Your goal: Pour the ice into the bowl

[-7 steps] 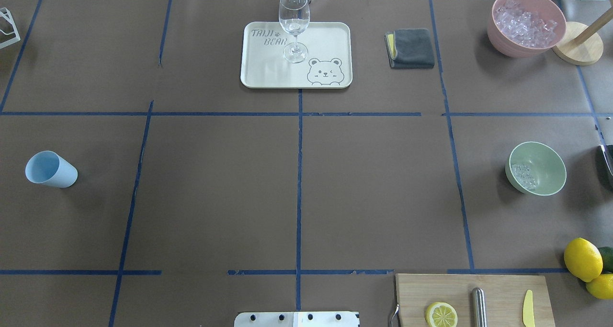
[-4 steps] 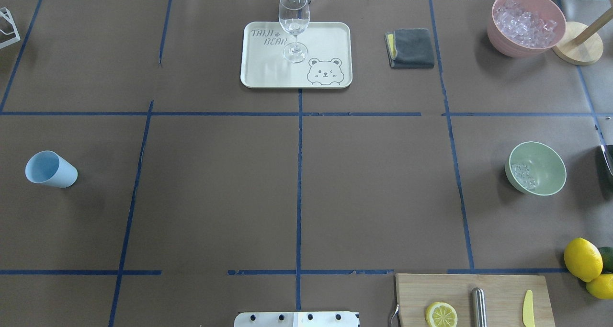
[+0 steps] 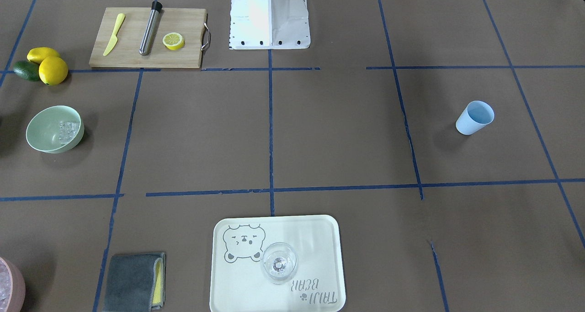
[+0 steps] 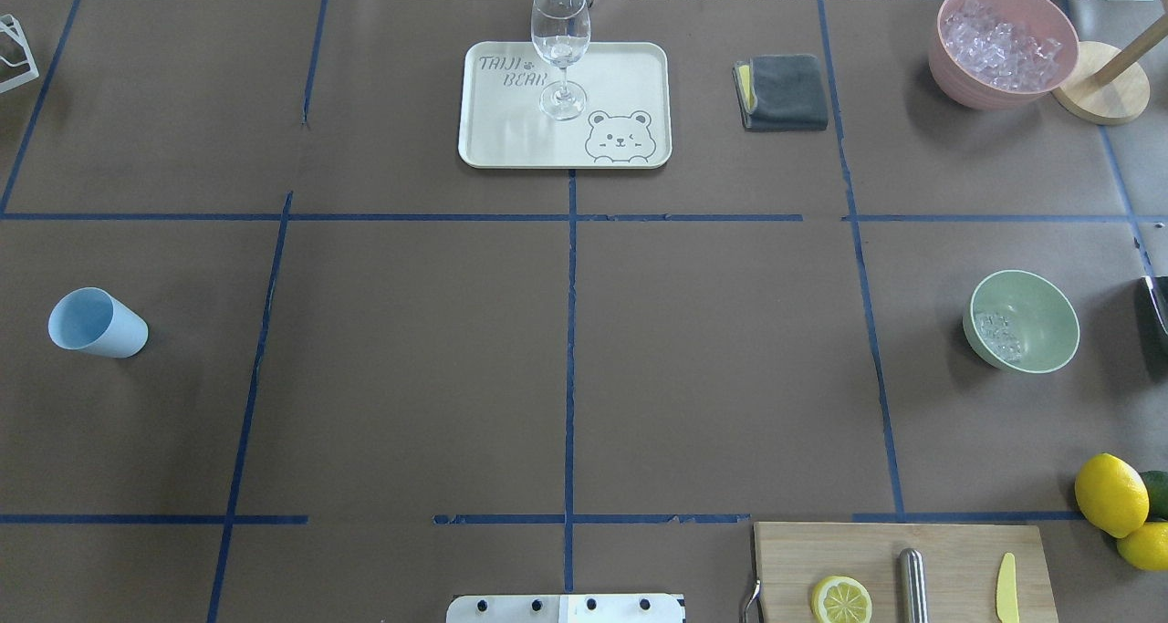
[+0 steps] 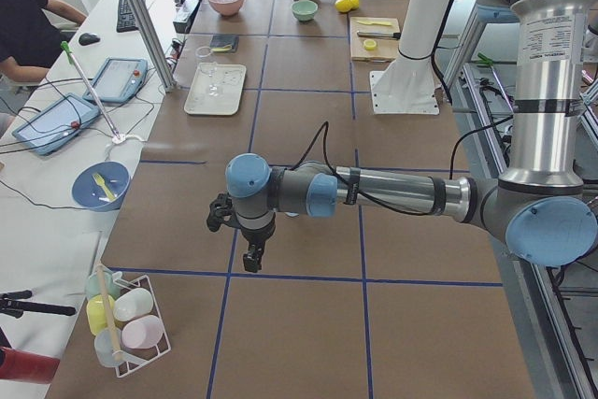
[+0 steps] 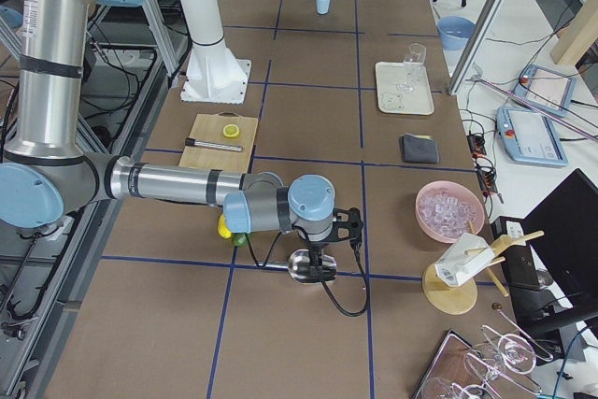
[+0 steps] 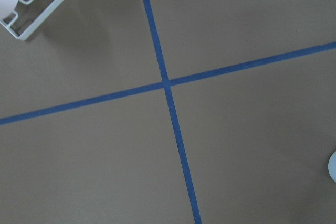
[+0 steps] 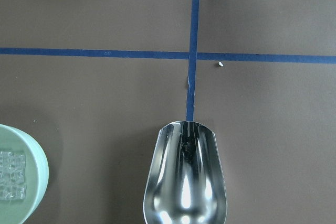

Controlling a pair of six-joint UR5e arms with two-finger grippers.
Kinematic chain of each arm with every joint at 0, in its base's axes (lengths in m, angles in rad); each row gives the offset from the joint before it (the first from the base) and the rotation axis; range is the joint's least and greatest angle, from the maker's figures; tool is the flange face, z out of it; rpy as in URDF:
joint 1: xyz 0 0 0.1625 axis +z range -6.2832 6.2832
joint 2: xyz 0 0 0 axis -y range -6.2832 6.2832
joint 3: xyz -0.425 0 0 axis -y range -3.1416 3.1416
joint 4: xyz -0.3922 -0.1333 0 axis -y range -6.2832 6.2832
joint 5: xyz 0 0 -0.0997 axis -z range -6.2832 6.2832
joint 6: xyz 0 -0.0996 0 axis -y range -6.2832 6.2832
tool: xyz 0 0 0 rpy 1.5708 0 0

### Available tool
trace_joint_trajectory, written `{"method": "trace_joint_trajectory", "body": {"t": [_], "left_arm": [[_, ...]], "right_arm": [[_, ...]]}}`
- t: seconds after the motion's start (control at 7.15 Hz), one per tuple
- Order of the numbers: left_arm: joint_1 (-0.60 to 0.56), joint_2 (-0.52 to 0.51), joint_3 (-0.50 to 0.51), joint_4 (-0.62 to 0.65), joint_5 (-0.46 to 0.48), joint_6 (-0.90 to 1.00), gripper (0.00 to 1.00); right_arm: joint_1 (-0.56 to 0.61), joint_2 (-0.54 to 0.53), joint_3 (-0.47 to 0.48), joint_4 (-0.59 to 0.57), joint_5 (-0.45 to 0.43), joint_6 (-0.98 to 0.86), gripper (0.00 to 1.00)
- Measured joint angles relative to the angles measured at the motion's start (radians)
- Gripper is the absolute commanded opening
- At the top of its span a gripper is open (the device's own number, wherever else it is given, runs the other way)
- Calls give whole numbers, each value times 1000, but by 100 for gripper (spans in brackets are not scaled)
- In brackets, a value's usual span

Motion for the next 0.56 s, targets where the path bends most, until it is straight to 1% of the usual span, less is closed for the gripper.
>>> {"method": "trace_joint_trajectory", "body": {"t": [0.56], "left_arm": [[1,2,22,-8,-7,-2,100]], "right_arm": [[1,22,-15,-7,5,10,100]]}}
